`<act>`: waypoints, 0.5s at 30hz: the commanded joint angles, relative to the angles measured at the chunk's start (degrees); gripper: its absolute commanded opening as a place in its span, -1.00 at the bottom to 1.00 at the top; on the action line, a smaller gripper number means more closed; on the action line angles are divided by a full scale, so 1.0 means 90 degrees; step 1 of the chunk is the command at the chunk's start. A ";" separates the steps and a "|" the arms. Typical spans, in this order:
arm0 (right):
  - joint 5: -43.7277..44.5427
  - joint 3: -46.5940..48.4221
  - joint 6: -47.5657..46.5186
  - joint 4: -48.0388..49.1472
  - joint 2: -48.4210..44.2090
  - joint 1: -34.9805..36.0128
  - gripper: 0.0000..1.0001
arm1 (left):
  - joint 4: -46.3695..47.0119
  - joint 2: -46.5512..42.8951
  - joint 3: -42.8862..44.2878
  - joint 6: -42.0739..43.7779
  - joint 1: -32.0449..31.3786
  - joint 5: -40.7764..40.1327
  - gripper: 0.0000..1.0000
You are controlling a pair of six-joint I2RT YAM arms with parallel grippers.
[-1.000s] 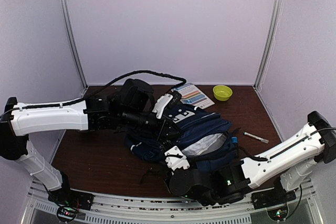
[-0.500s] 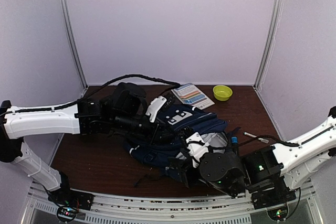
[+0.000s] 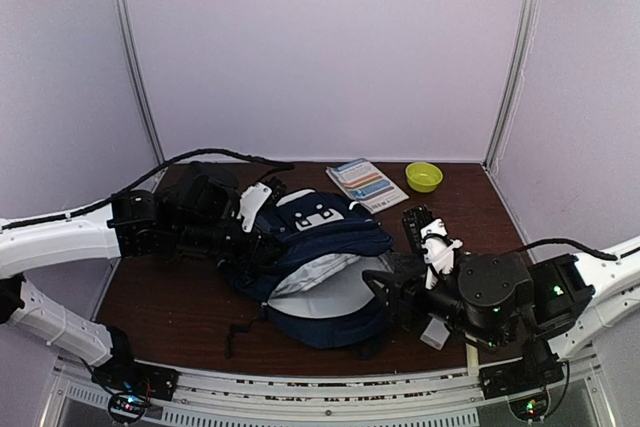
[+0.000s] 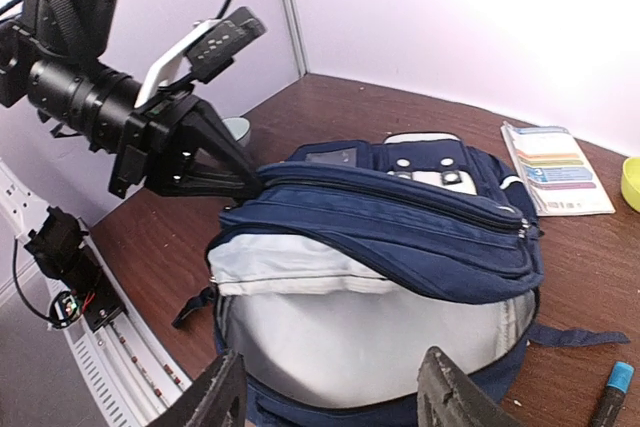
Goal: Pack the student bag
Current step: Unzip the largest pocket of the student bag.
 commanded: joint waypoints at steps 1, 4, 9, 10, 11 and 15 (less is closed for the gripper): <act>0.0372 -0.0254 0.0123 -0.0136 -0.0209 -0.0279 0.19 | -0.0190 -0.0476 -0.0082 0.0150 0.0182 -0.0769 -1.00; 0.0393 -0.0392 0.0301 -0.0128 -0.0317 -0.0538 0.22 | -0.0411 -0.0600 -0.0141 0.0202 0.0258 -0.0883 -1.00; 0.0412 -0.0580 0.0662 -0.0215 -0.0442 -0.1008 0.26 | -0.0624 -0.0796 -0.0430 0.0220 0.0270 -0.0902 -1.00; 0.0399 -0.0621 0.0725 -0.0202 -0.0453 -0.1123 0.27 | -0.0612 -0.0814 -0.0528 0.0204 0.0270 -0.0848 -1.00; 0.0347 -0.0663 0.0778 -0.0176 -0.0449 -0.1241 0.28 | -0.0593 -0.0842 -0.0611 0.0177 0.0270 -0.0780 -1.00; -0.0154 -0.0651 0.1016 -0.0219 -0.0313 -0.1950 0.29 | -0.0444 -0.0884 -0.0940 0.0152 0.0270 -0.0463 -1.00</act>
